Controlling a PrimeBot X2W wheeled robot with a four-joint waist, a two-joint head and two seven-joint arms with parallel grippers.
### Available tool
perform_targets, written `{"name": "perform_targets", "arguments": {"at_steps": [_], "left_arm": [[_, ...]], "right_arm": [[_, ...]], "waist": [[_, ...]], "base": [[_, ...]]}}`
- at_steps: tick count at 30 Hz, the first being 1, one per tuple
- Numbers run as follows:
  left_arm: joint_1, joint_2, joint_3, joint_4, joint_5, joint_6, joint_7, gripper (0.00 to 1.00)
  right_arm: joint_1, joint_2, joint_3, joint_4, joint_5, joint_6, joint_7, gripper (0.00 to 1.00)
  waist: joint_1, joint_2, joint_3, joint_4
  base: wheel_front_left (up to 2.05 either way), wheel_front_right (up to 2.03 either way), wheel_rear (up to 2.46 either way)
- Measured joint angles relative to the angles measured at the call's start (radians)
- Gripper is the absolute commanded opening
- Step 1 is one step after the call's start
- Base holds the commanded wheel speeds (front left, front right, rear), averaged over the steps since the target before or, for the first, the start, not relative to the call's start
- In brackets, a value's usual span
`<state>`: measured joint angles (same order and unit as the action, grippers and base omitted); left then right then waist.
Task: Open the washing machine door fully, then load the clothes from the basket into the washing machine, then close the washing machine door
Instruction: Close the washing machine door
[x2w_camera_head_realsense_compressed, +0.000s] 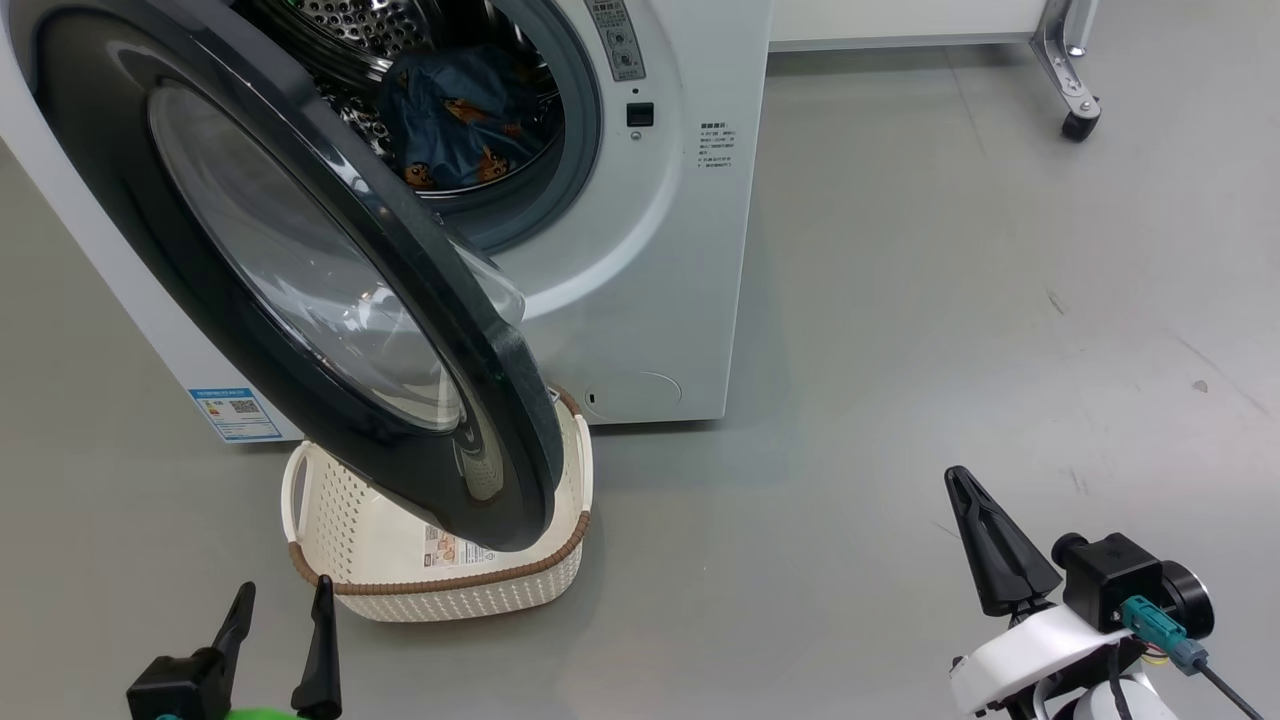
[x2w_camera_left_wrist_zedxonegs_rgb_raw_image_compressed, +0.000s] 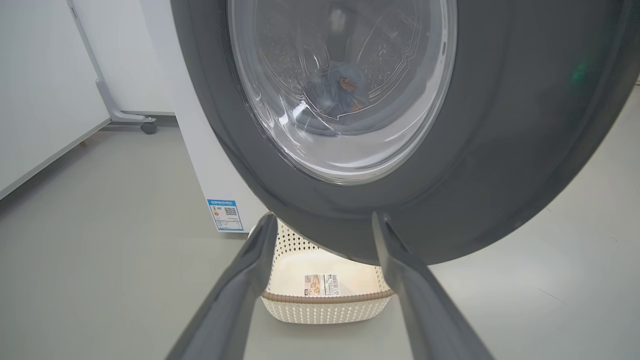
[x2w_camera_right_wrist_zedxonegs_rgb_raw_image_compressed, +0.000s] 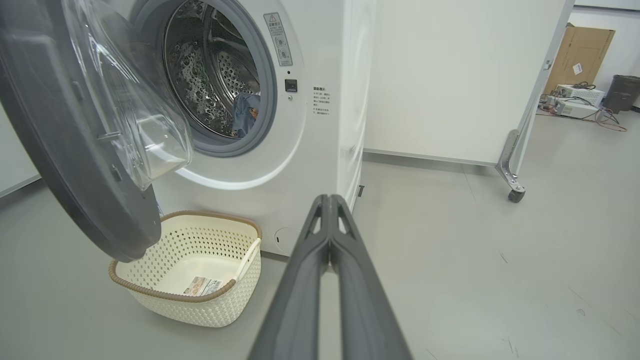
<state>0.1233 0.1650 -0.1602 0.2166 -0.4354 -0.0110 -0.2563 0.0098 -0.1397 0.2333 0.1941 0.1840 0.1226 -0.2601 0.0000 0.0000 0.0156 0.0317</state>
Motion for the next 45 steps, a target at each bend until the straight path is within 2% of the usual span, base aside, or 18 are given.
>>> {"name": "perform_targets", "arguments": {"at_steps": [5,10,17,21,24,29,34,45], "left_arm": [[-0.001,-0.024,0.02,-0.013,0.02,0.0,0.0,1.0],[-0.001,-0.027,0.037,-0.029,0.034,-0.002,0.0,1.0],[-0.002,-0.034,0.058,-0.03,0.049,-0.015,0.0,1.0],[-0.006,-0.055,0.04,-0.03,0.076,-0.027,0.0,1.0],[-0.009,-0.062,0.031,-0.029,0.078,-0.033,0.0,1.0],[-0.018,-0.084,0.03,-0.032,0.079,-0.043,0.0,1.0],[-0.033,-0.09,0.014,-0.043,0.092,-0.058,0.0,1.0],[-0.104,-0.115,-0.034,-0.081,0.094,-0.08,0.0,1.0]], "right_arm": [[-0.003,0.012,0.013,-0.015,0.0,0.0,0.0,0.0],[-0.093,0.028,0.091,-0.116,-0.002,0.0,0.0,0.0],[-0.333,0.058,0.337,-0.298,-0.012,0.0,0.0,0.0],[-0.405,0.074,0.478,-0.334,-0.004,0.0,-0.001,0.0],[-0.411,0.076,0.56,-0.287,0.025,0.0,-0.001,0.0],[-0.349,0.076,0.571,-0.136,0.119,0.001,-0.001,0.0],[-0.311,0.075,0.581,-0.006,0.143,0.001,0.0,0.0],[-0.4,0.075,0.536,0.074,0.148,0.001,0.0,0.0]], "waist": [[0.0,0.0,-0.002,0.003],[0.0,0.0,-0.003,0.004],[0.0,0.0,-0.004,0.005],[0.0,0.0,-0.004,0.02],[0.0,0.0,-0.002,0.037],[0.0,0.0,0.007,0.075],[0.0,0.0,0.027,0.119],[0.0,0.0,0.099,0.234]], "base": [[0.0,0.0,0.0],[0.0,0.0,0.0],[0.0,0.0,0.0],[0.0,0.0,0.0],[0.0,0.0,0.0],[0.0,0.0,0.0],[0.0,0.0,0.0],[0.0,0.0,0.0]]}}
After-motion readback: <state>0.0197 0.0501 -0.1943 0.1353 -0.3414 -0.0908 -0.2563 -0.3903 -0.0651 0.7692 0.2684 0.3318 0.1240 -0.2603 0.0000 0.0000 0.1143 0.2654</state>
